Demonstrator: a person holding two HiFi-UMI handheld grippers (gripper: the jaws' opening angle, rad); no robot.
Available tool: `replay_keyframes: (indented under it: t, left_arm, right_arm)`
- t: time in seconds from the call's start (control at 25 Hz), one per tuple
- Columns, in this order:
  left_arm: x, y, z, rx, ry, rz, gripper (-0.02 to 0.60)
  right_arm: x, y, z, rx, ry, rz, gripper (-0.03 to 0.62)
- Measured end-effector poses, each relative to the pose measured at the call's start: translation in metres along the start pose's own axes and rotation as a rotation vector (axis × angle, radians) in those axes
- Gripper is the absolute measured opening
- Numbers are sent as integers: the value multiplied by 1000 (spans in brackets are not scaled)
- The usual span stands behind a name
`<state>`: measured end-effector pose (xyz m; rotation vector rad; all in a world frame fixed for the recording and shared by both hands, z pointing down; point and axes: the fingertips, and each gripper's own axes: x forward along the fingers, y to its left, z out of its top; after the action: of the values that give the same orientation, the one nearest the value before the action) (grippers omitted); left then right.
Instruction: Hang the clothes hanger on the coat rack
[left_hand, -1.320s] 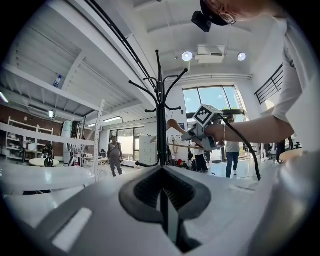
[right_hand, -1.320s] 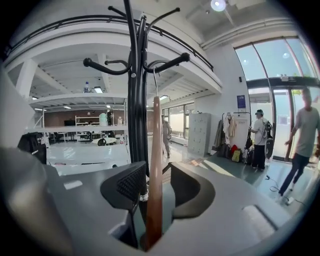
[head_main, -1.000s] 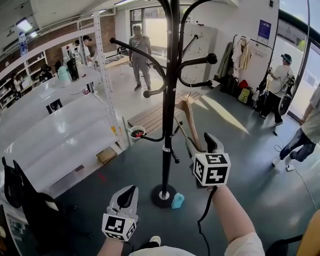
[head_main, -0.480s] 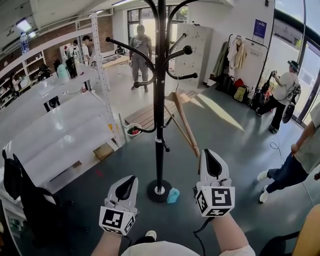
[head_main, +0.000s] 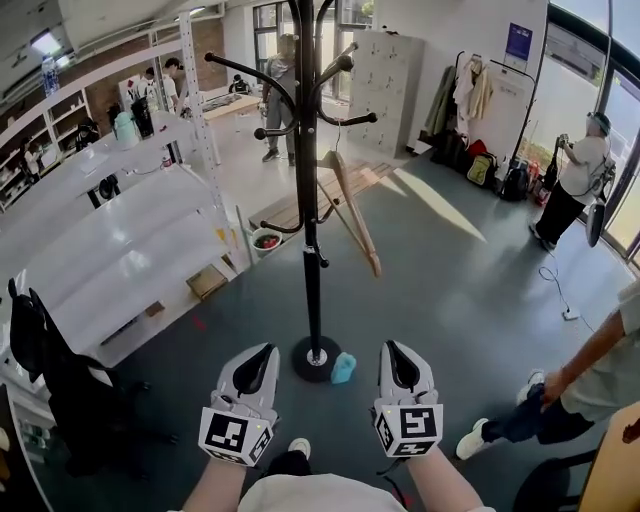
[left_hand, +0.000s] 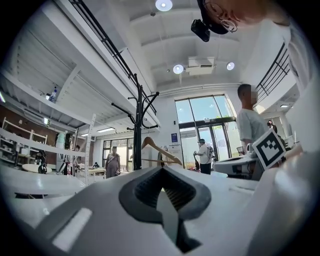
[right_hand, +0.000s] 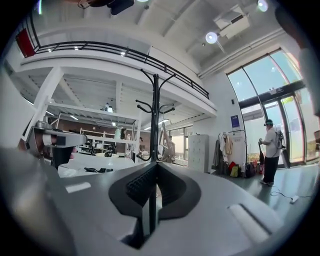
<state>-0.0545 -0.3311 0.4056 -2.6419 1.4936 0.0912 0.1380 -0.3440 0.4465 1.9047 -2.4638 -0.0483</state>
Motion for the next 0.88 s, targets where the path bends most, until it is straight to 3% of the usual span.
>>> replay_keyframes:
  t: [0.48, 0.88]
  left_arm:
    - [-56, -54, -4, -11, 29, 27, 0]
    - [-116, -62, 11, -5, 24, -16, 0]
  right_arm:
    - [-67, 17, -24, 33, 55, 72, 26]
    - [-121, 46, -15, 63, 67, 15, 26]
